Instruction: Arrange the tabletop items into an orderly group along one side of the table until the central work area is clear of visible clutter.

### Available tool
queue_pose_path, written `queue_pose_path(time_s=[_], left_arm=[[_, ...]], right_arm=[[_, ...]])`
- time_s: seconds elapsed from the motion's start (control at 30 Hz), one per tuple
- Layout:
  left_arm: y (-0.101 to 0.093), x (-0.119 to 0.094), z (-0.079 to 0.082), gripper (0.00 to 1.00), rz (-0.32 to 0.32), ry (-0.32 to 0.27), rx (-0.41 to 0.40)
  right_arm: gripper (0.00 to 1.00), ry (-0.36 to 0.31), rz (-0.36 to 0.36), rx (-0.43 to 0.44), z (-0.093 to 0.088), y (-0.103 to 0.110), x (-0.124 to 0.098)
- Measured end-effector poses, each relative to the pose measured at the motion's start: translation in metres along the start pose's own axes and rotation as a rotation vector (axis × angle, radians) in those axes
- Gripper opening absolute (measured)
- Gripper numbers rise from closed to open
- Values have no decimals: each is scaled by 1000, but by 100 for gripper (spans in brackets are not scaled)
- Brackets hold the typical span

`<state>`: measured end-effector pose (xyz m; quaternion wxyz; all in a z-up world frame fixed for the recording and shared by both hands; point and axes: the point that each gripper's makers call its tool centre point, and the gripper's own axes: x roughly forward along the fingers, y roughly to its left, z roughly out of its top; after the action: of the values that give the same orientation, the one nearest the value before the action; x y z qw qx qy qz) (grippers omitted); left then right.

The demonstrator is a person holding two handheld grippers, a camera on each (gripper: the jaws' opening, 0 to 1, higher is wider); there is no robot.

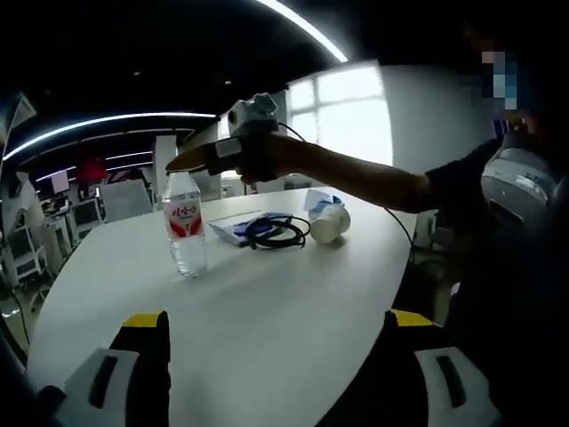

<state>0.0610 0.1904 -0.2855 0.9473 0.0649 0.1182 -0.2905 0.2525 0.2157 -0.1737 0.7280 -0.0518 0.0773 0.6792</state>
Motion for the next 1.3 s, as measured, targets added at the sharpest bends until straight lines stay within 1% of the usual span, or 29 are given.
queue_pose_path(time_s=[0.07, 0.13, 0.17, 0.23, 0.3, 0.37, 0.43, 0.5, 0.6, 0.67, 0.7, 0.77, 0.83, 0.87, 0.9, 1.03, 1.17, 1.23, 1.27, 1.3], left_arm=[[0, -1, 1, 100, 6, -3, 0], [0, -3, 3, 100, 11, -5, 1], [0, -3, 3, 100, 13, -6, 2], [-1, -4, 5, 100, 16, -7, 4], [-2, -4, 7, 100, 17, -8, 8], [-3, -5, 8, 100, 20, -11, 10], [-5, -5, 10, 100, 21, -14, 11], [-6, -5, 10, 100, 20, -14, 14], [-7, -6, 14, 100, 29, -17, 19], [-7, -7, 18, 100, 36, -25, 20], [-8, -7, 20, 100, 36, -26, 21], [-10, -7, 22, 100, 36, -25, 29], [-10, -7, 22, 100, 36, -25, 30], [-12, -6, 25, 100, 37, -29, 33], [-13, -5, 26, 100, 37, -32, 34], [-18, -2, 31, 100, 39, -39, 42], [-21, 3, 36, 100, 39, -41, 45], [-24, 4, 38, 100, 35, -42, 51], [-25, 6, 40, 100, 33, -43, 51], [-26, 6, 40, 100, 33, -44, 51]], right_arm=[[50, 3, -16, -17, 3, -2, -1], [51, -7, -29, -32, 8, -1, -8], [51, -28, -28, -31, 13, 0, -11], [51, -44, -23, -22, 17, 2, -15], [52, -44, -21, -38, 18, 7, -21], [52, -49, -22, -37, 24, 4, -24], [52, -61, -21, -32, 26, 7, -31], [55, -71, -35, -22, 27, 5, -37], [56, -83, -47, -21, 26, 6, -47], [56, -112, -57, -22, 28, 6, -63], [56, -110, -57, -22, 27, 7, -67], [56, -117, -66, -25, 26, 9, -74], [56, -119, -69, -27, 26, 9, -75], [56, -127, -82, -24, 23, 12, -90], [57, -135, -85, -25, 23, 13, -94], [60, -149, -140, -39, 18, 15, -116], [59, -166, -150, -32, 14, 21, -131], [59, -178, -193, -47, 14, 18, -140], [59, -162, -199, -59, 10, 20, -144], [60, -167, -195, -53, 9, 22, -146]])
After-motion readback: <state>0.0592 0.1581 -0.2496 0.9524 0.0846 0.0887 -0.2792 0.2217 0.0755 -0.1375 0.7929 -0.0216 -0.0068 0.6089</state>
